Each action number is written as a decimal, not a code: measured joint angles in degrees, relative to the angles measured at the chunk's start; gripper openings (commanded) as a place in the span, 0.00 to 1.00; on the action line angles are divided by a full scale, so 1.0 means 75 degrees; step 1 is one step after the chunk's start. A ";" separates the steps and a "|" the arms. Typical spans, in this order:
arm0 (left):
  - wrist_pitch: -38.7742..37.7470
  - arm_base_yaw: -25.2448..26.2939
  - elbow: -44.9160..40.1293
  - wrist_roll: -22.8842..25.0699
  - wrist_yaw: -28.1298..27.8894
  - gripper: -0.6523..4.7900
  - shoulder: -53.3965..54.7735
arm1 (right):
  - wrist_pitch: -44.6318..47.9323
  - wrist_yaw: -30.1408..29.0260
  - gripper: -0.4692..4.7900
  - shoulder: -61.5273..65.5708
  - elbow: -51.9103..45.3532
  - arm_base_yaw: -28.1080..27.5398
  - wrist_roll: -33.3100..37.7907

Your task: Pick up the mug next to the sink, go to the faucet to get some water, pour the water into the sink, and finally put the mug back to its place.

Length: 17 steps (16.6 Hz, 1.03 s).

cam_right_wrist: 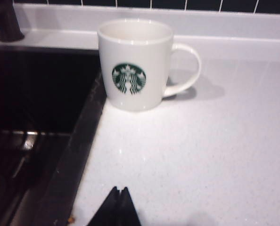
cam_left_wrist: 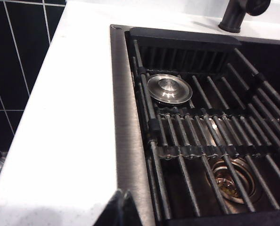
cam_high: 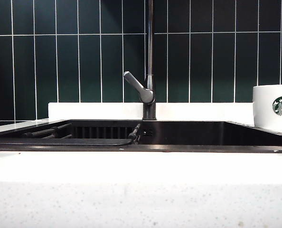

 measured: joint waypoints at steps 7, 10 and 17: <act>0.0323 0.0003 -0.0076 0.0189 0.0090 0.11 -0.0012 | 0.0405 -0.0003 0.09 0.0000 -0.0041 0.0003 -0.0227; 0.0458 0.0000 -0.0082 0.0178 0.0364 0.11 -0.0650 | 0.0440 -0.0003 0.09 0.0000 -0.0023 0.0003 -0.0230; -0.0003 0.0000 -0.0082 0.0178 0.0373 0.11 -0.0752 | 0.0423 -0.0006 0.09 0.0000 -0.0023 0.0015 -0.0396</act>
